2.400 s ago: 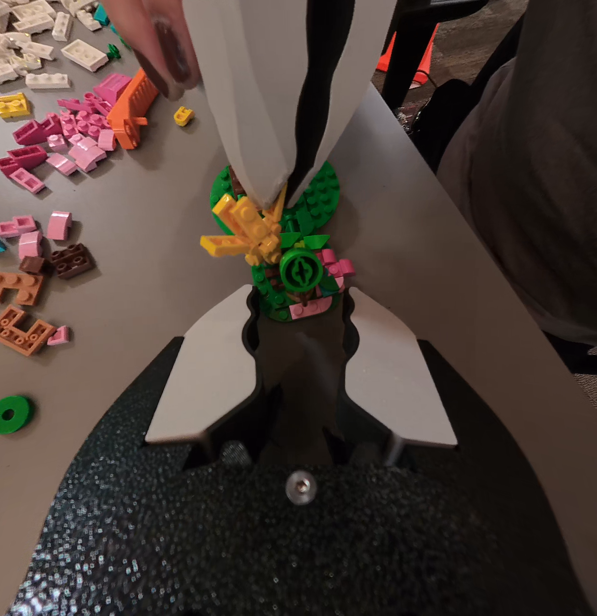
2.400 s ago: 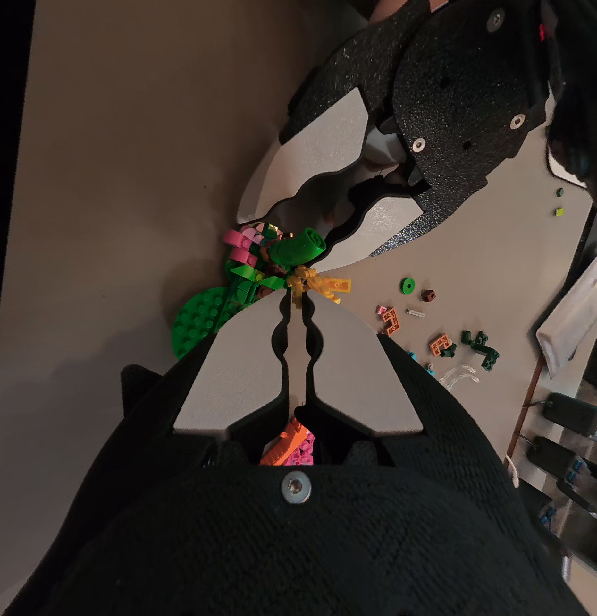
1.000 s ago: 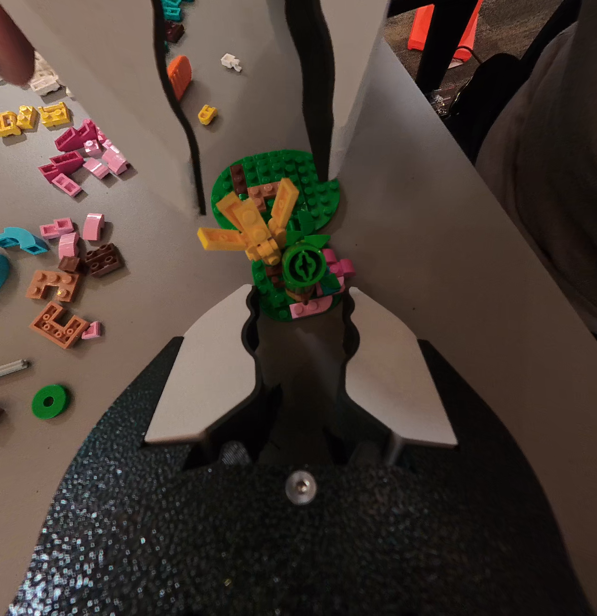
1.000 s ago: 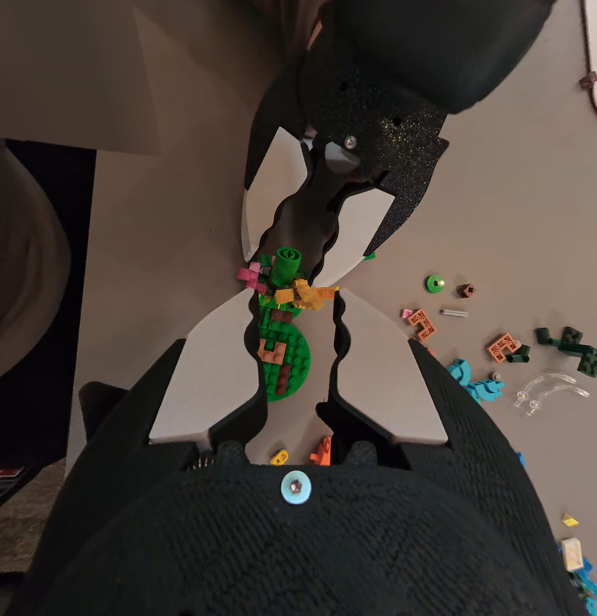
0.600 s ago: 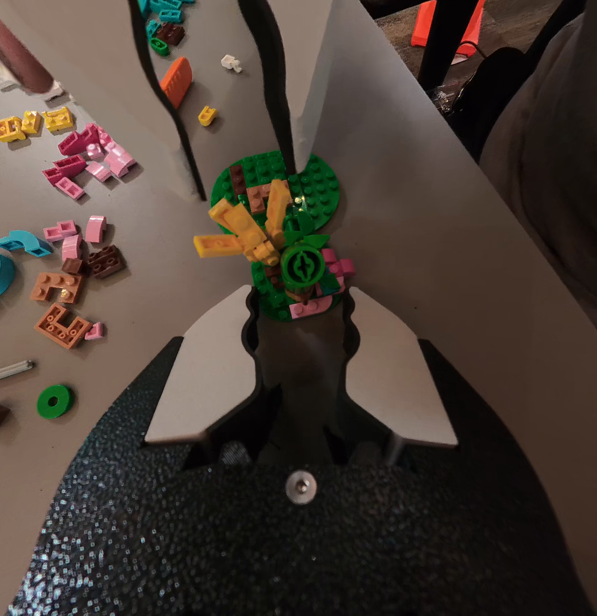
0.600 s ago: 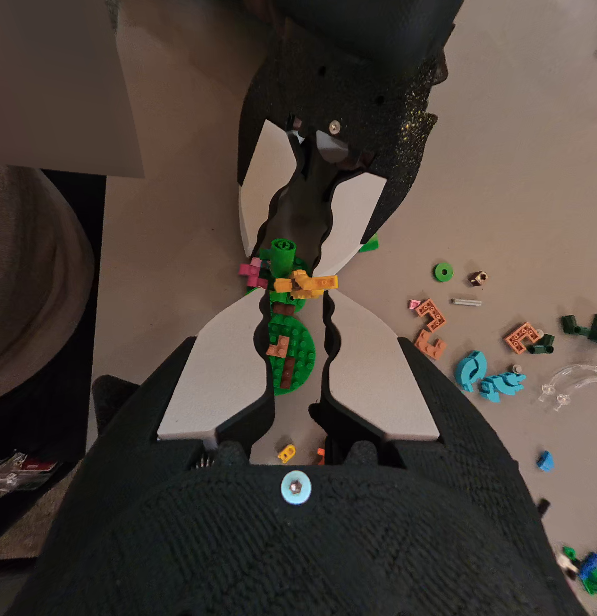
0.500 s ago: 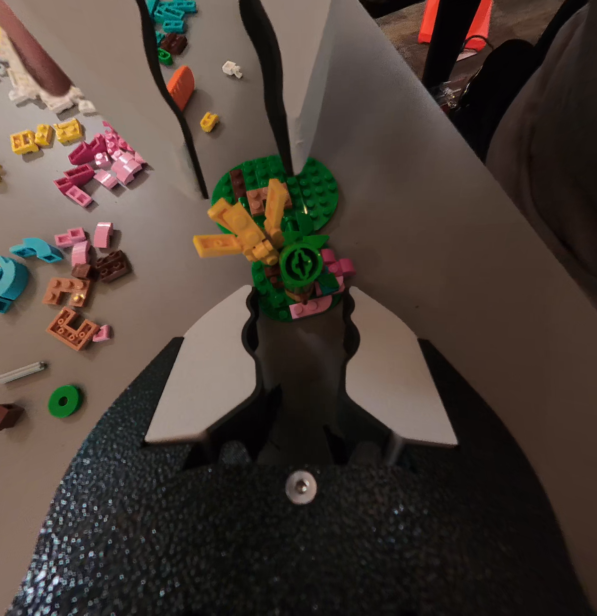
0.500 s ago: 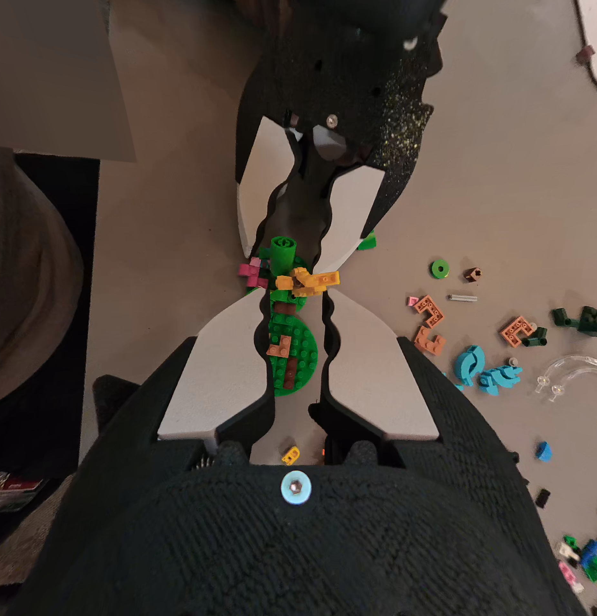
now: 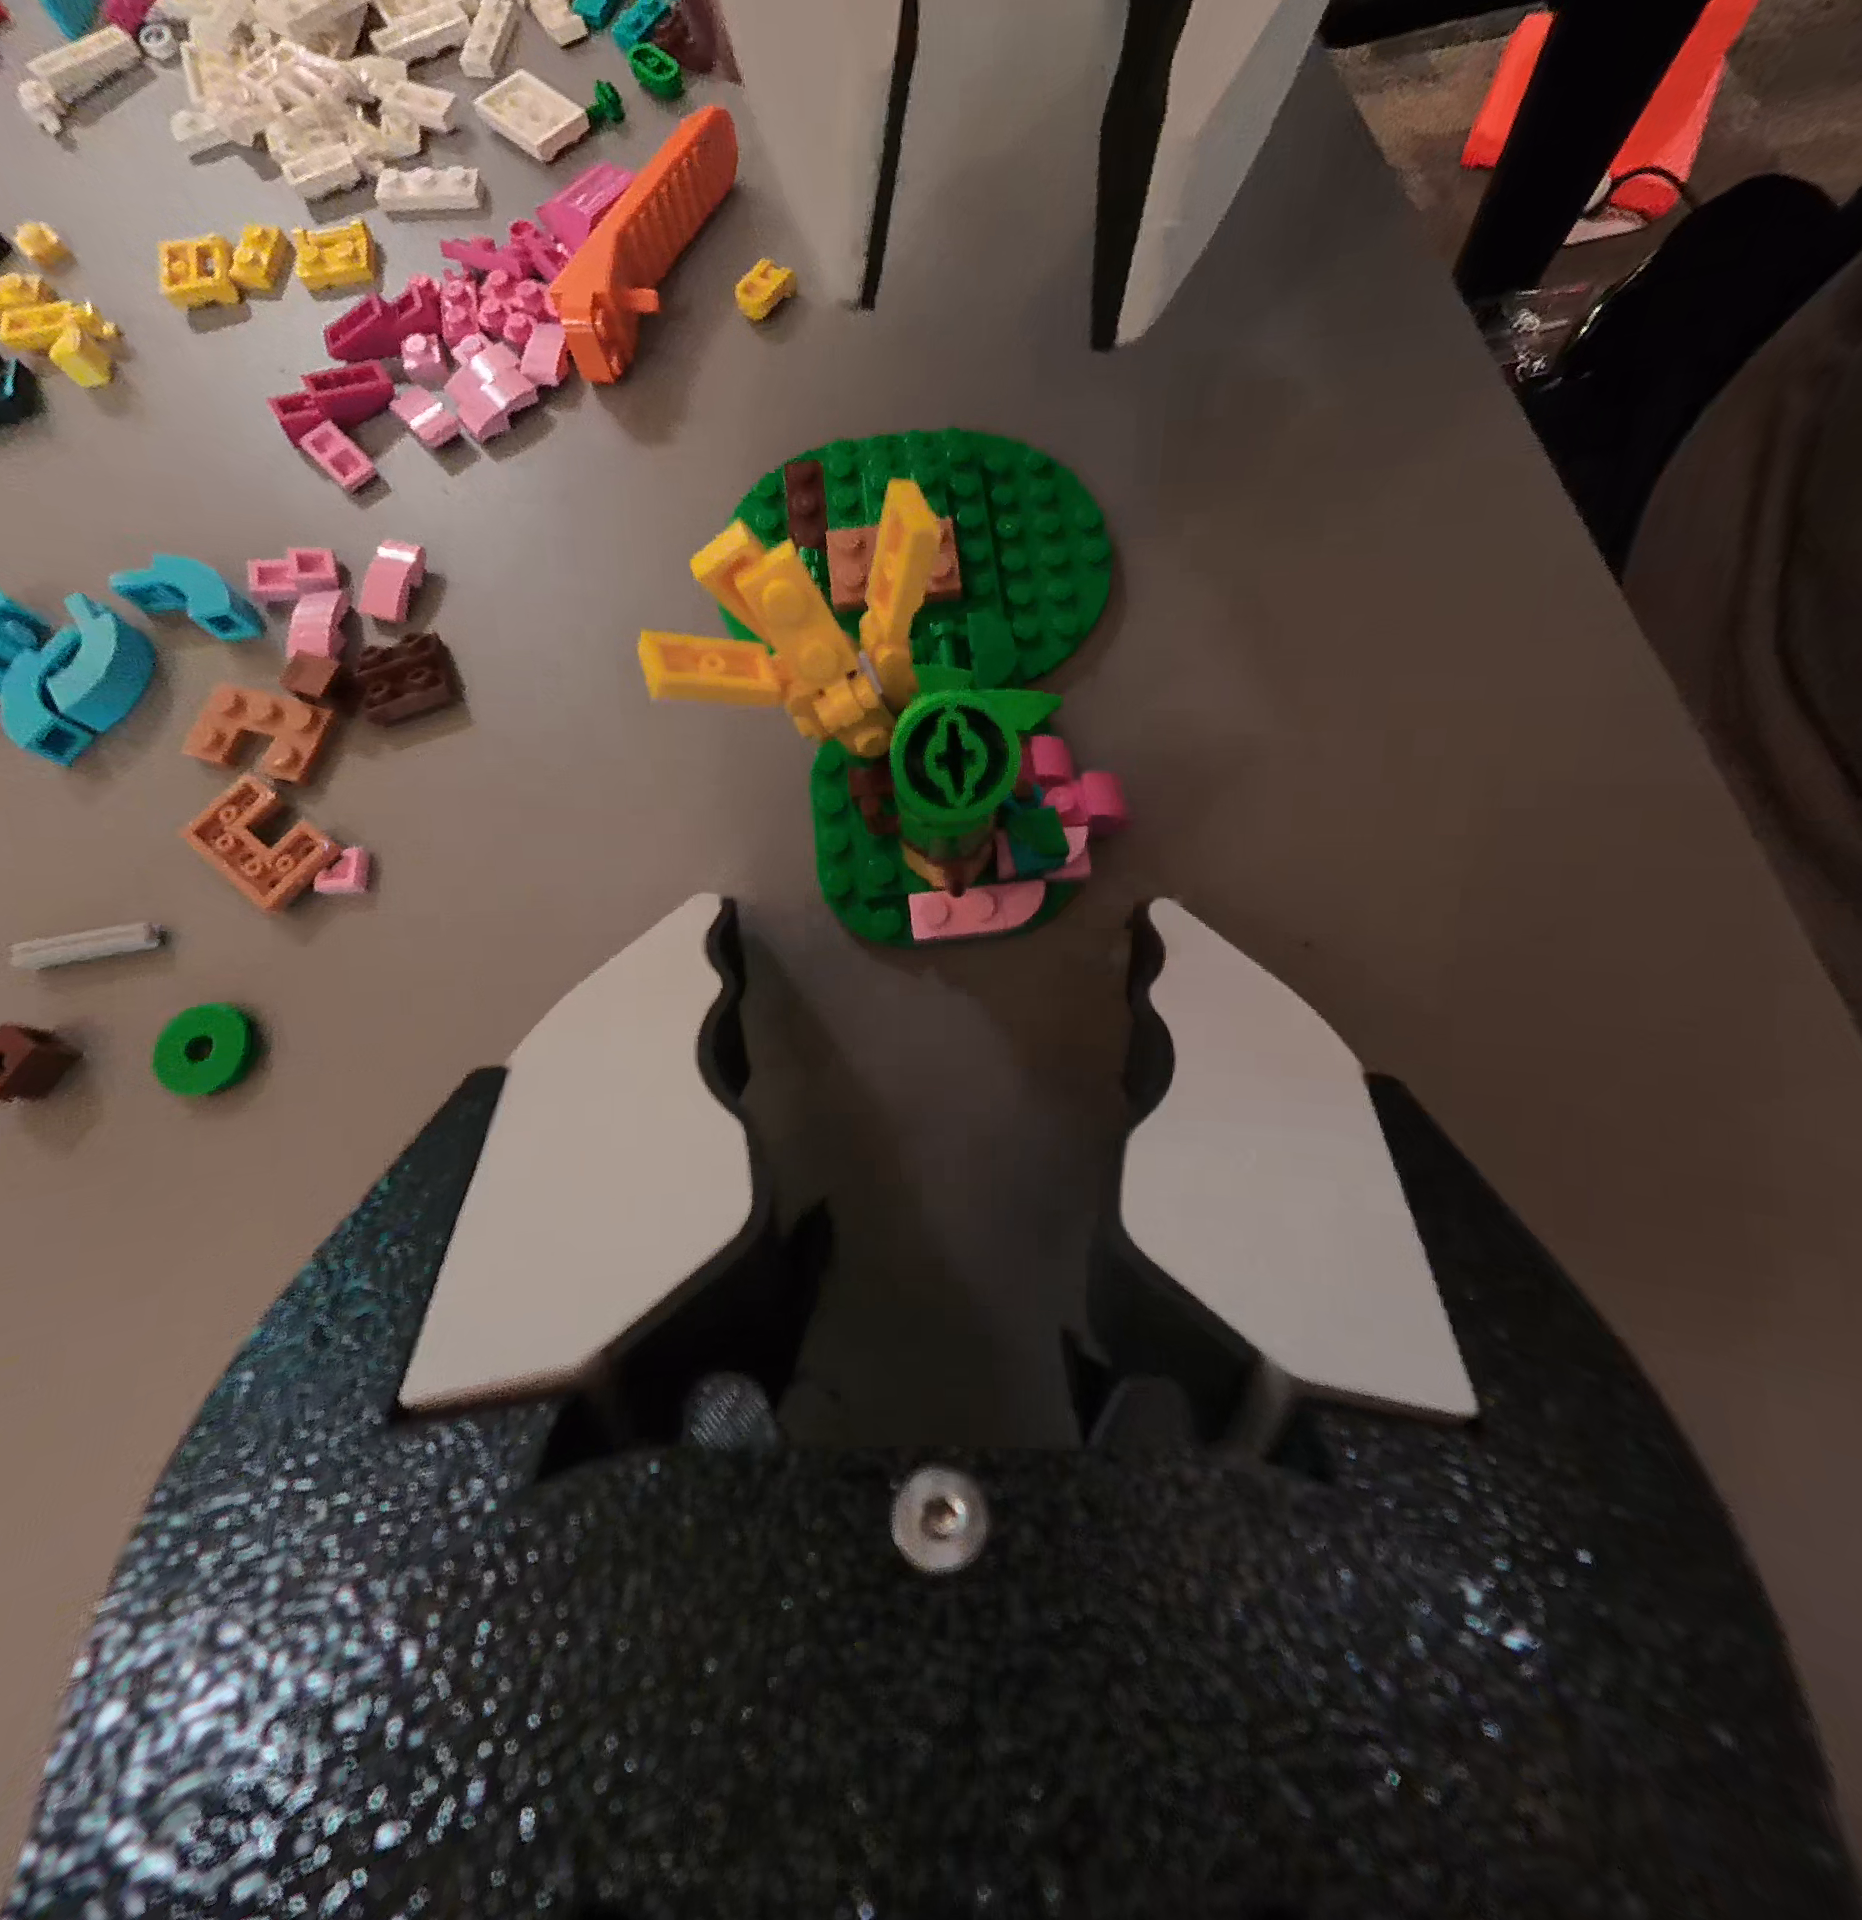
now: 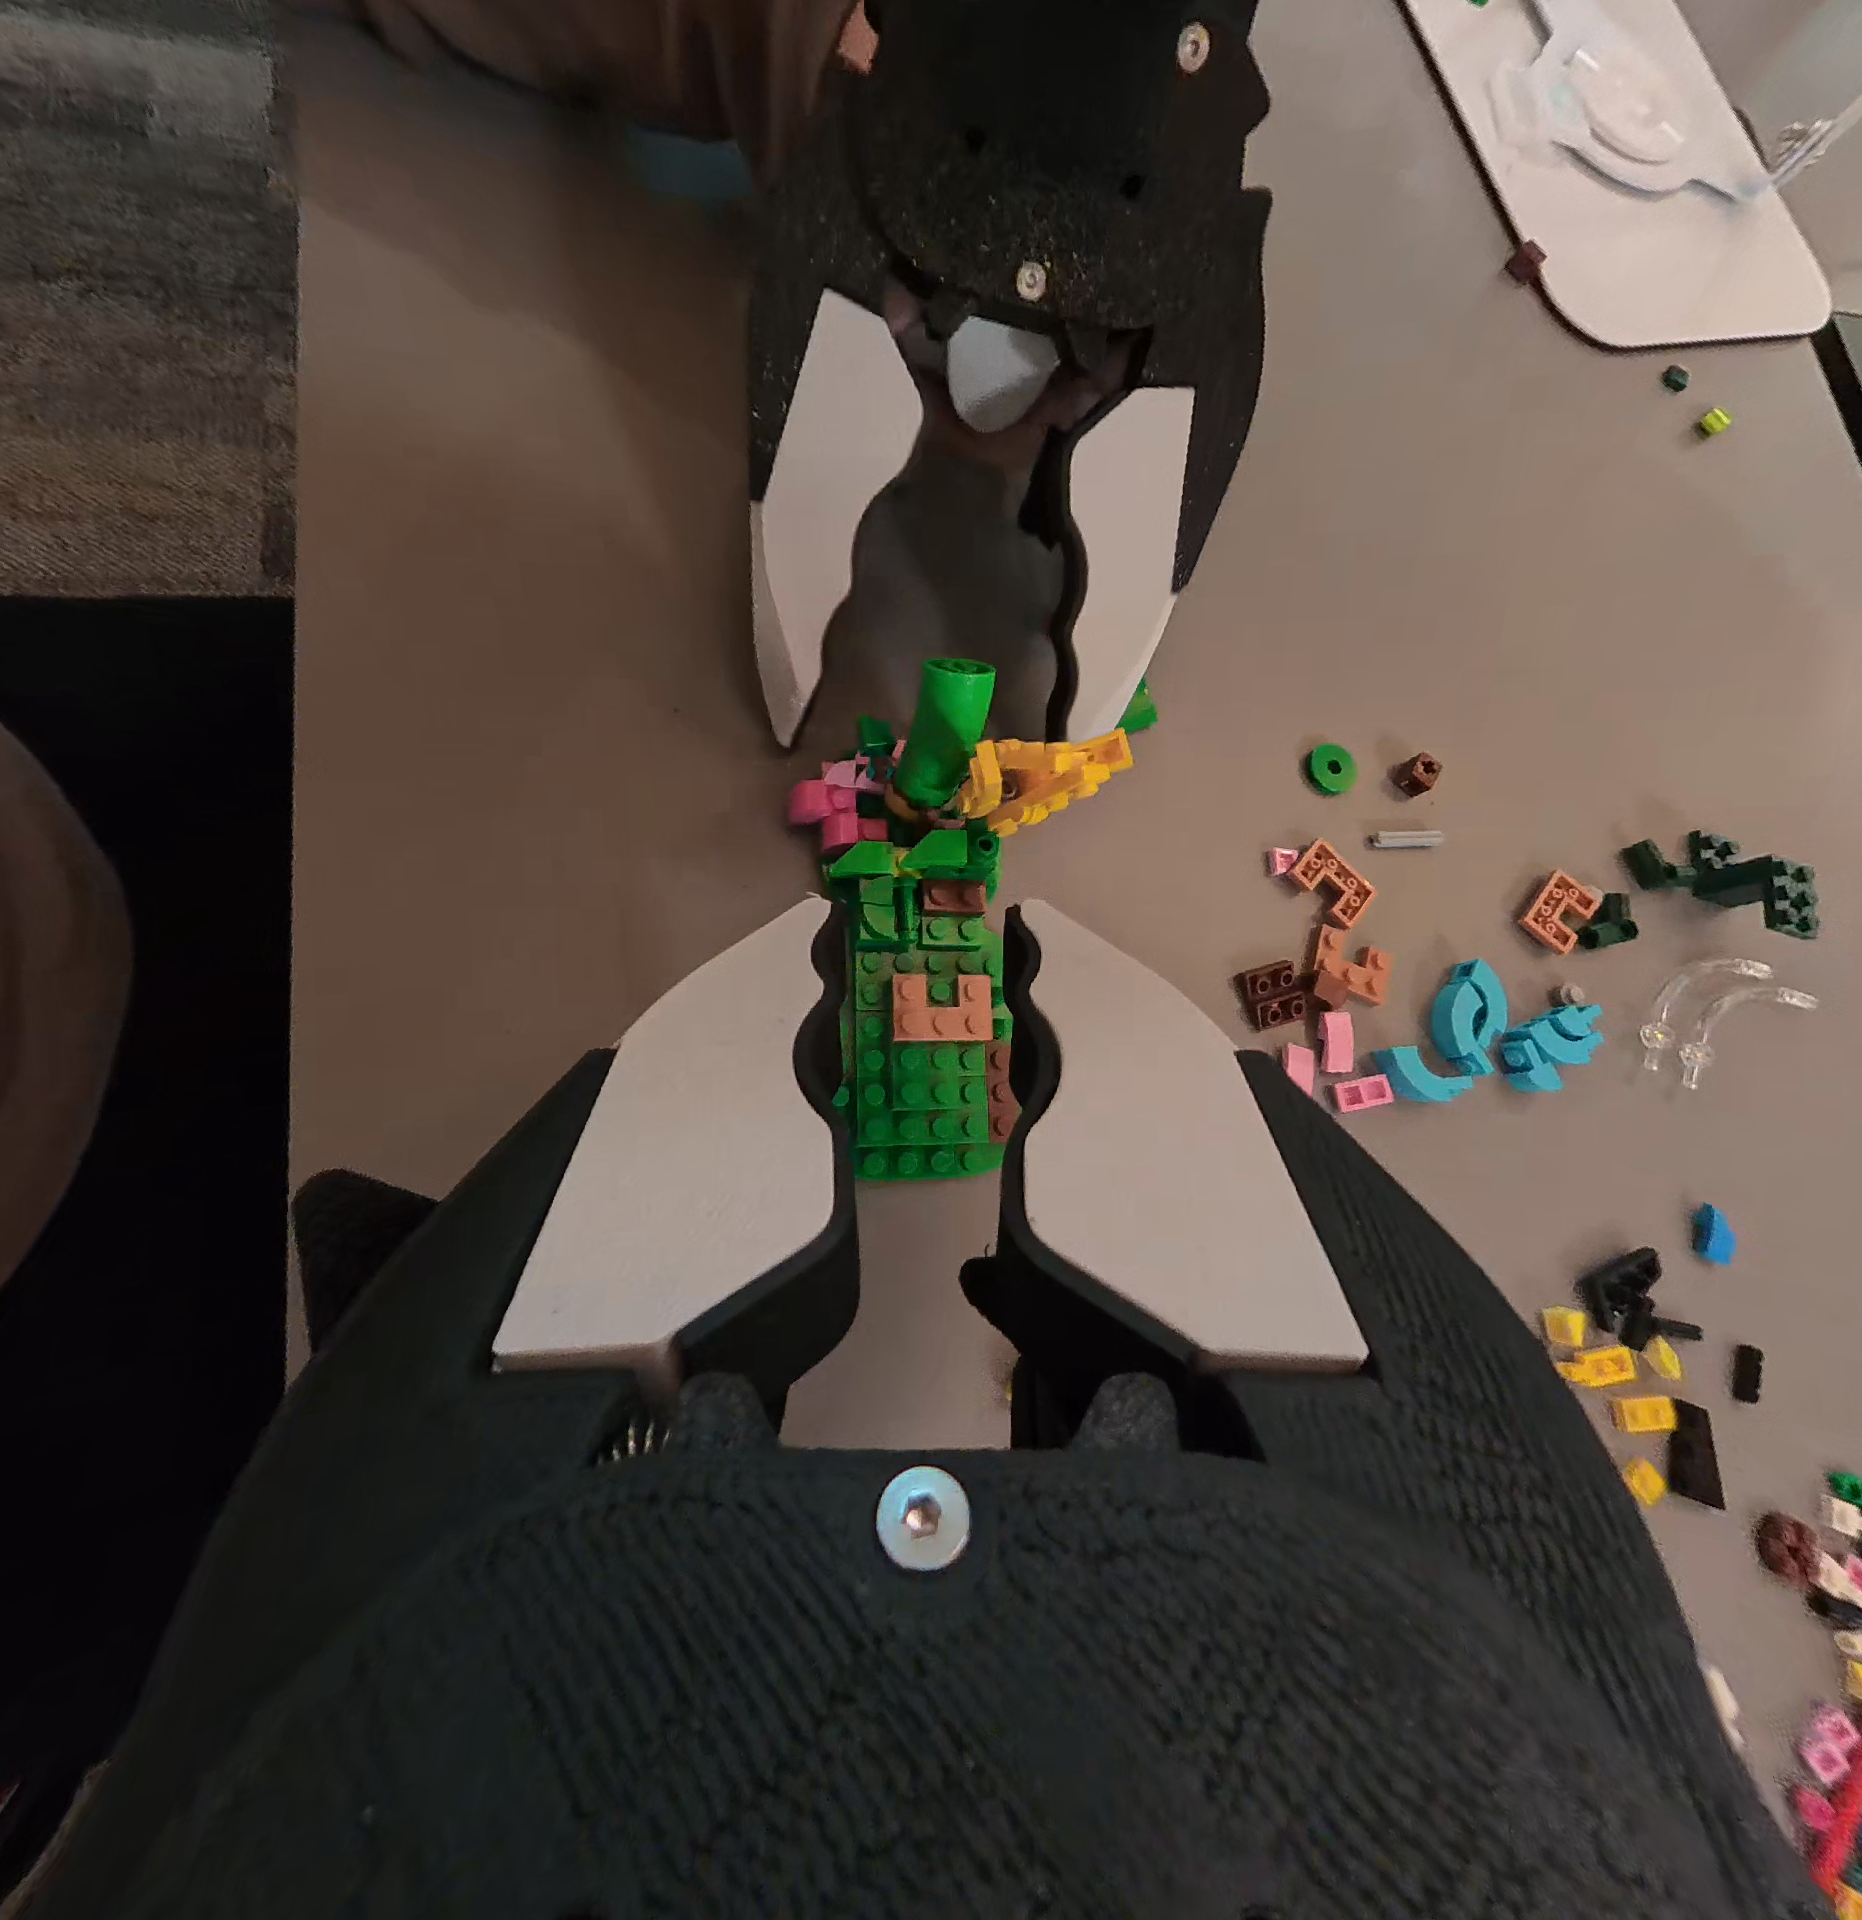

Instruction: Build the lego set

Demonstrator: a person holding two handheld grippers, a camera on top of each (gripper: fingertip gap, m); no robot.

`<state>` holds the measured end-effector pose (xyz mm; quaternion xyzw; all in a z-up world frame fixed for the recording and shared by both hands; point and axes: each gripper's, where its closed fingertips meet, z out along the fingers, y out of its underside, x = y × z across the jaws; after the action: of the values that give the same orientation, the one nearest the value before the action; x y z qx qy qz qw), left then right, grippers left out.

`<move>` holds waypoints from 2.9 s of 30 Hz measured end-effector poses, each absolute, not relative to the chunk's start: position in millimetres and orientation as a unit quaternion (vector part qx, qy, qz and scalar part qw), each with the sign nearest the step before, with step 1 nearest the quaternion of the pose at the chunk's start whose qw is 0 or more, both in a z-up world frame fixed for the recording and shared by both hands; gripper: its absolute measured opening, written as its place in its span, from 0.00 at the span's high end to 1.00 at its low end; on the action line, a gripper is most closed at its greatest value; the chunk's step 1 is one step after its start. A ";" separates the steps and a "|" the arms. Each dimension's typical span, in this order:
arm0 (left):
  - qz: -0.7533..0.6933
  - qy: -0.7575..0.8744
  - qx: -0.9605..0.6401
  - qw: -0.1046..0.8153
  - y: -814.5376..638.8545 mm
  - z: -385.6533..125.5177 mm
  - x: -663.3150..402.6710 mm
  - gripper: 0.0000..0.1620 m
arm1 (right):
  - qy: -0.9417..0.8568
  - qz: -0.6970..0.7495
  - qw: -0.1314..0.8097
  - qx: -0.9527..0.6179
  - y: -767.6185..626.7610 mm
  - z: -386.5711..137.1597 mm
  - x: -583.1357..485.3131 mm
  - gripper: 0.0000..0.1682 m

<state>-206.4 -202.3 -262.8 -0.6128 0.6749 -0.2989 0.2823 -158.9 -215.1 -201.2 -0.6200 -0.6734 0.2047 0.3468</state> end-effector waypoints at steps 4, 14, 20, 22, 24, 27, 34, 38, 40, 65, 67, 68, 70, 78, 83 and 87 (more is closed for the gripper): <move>-0.314 0.644 -0.637 0.282 -206.8 -259.1 -212.4 0.52 | -0.664 0.232 0.340 -0.624 -216.4 -204.6 -160.2 0.82; -0.369 0.551 -0.666 0.342 -212.4 -233.3 -203.2 0.67 | -0.640 0.307 0.326 -0.624 -193.7 -214.2 -182.9 0.73; -0.353 0.534 -0.685 0.349 -207.1 -235.5 -203.7 0.74 | -0.624 0.353 0.322 -0.619 -192.7 -215.5 -189.5 0.77; -0.342 0.538 -0.689 0.345 -206.5 -238.8 -203.1 0.74 | -0.627 0.352 0.322 -0.616 -193.0 -216.9 -190.9 0.78; -0.333 0.543 -0.690 0.343 -206.4 -241.2 -202.0 0.75 | -0.626 0.360 0.315 -0.616 -194.9 -218.0 -193.0 0.78; -0.323 0.548 -0.692 0.341 -206.2 -244.0 -200.9 0.76 | -0.622 0.363 0.308 -0.622 -192.9 -220.6 -195.1 0.78; -0.323 0.549 -0.687 0.350 -206.4 -241.4 -198.0 0.82 | -0.619 0.366 0.319 -0.618 -189.1 -220.0 -197.2 0.88; -0.325 0.548 -0.688 0.348 -206.0 -241.4 -197.1 0.84 | -0.627 0.347 0.331 -0.614 -189.9 -220.2 -197.8 0.88; -0.327 0.549 -0.687 0.346 -206.5 -241.5 -196.6 0.86 | -0.630 0.336 0.340 -0.613 -189.8 -220.1 -198.1 0.89; -0.322 0.553 -0.685 0.348 -207.4 -241.8 -195.7 0.86 | -0.601 0.264 0.414 -0.630 -190.6 -223.3 -193.1 0.90; -0.322 0.554 -0.685 0.348 -207.3 -241.9 -195.8 0.86 | -0.598 0.263 0.416 -0.632 -190.7 -223.6 -193.2 0.90; -0.321 0.554 -0.685 0.348 -207.4 -241.8 -195.8 0.86 | -0.598 0.261 0.418 -0.633 -190.7 -223.7 -193.1 0.90; -0.321 0.554 -0.685 0.348 -207.4 -241.8 -195.8 0.86 | -0.594 0.260 0.421 -0.634 -190.9 -223.9 -192.9 0.90; -0.321 0.553 -0.685 0.349 -207.4 -241.8 -195.5 0.86 | -0.587 0.244 0.433 -0.640 -190.7 -224.8 -192.3 0.90; -0.321 0.552 -0.686 0.348 -207.3 -241.8 -195.3 0.86 | -0.588 0.245 0.425 -0.643 -190.3 -225.2 -191.9 0.90; -0.320 0.553 -0.686 0.348 -207.7 -242.1 -195.1 0.86 | -0.593 0.244 0.420 -0.643 -191.0 -225.6 -191.4 0.90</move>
<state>-195.1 -207.7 -242.1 -0.6857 0.5533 -0.3199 0.3482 -191.4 -191.0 -225.6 -0.6425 -0.5925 0.2444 0.4199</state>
